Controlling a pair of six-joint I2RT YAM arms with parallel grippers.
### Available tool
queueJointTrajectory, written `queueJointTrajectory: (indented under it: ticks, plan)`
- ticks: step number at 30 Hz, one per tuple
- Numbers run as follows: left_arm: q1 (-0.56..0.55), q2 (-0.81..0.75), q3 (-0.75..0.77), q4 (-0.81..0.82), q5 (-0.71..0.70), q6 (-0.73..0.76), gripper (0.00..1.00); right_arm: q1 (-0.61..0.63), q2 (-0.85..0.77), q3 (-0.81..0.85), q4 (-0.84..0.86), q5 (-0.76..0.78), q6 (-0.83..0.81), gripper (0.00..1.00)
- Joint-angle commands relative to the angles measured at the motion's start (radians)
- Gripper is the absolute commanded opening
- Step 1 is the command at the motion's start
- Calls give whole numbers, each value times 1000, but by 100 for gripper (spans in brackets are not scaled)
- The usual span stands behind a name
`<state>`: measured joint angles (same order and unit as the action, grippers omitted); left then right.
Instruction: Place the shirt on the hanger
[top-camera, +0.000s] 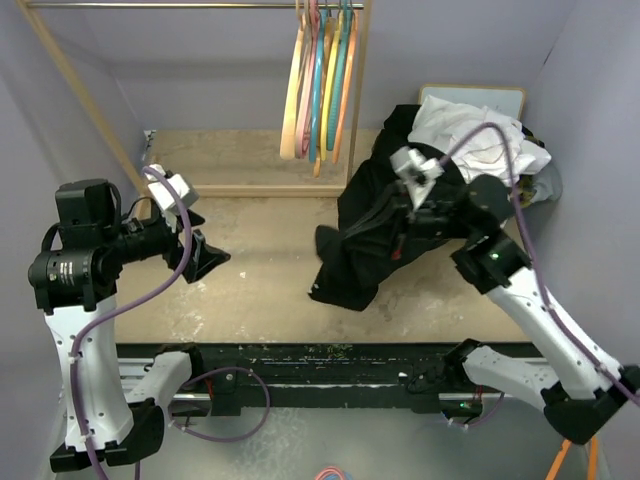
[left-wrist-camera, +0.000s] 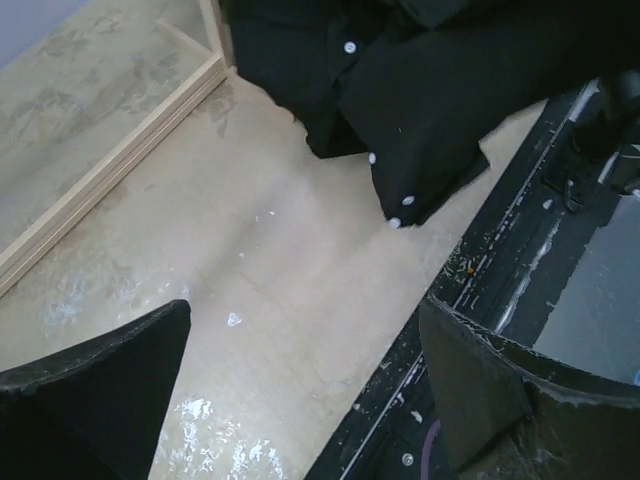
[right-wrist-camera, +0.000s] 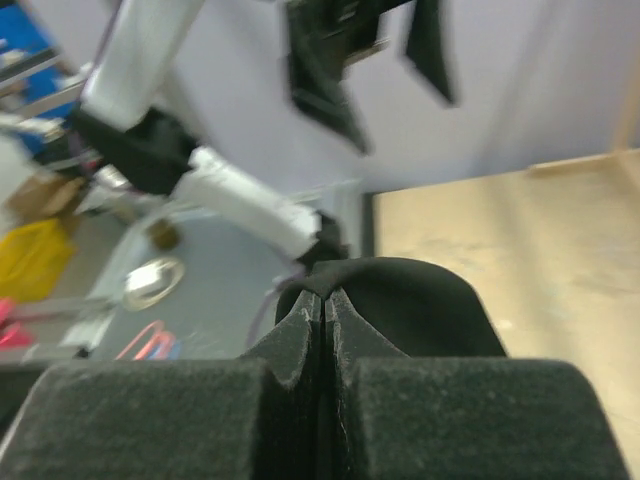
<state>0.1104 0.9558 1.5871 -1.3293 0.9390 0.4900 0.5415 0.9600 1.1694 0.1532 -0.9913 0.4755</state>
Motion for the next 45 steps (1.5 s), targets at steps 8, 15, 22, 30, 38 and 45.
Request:
queueJointTrajectory:
  ticks: [8, 15, 22, 30, 38, 45]
  plan:
    - [12, -24, 36, 186, -509, -130, 99, 362, 407, 351, 292, -79, -143, 0]
    - [-5, -70, 167, -98, -414, 171, 99, 361, 714, 586, 347, -236, -68, 0]
    - [-60, -148, 49, -88, -529, 207, 99, 351, 703, 432, 109, 514, -319, 8]
    - [-64, -159, -163, -70, -460, 295, 99, 371, 618, 444, 69, 971, -305, 100]
    - [-64, -142, -418, -16, -696, 571, 99, 406, 307, 97, -22, 1063, -258, 100]
    - [-63, -22, -377, -62, -472, 782, 99, 586, 173, -249, -228, 1244, -154, 100]
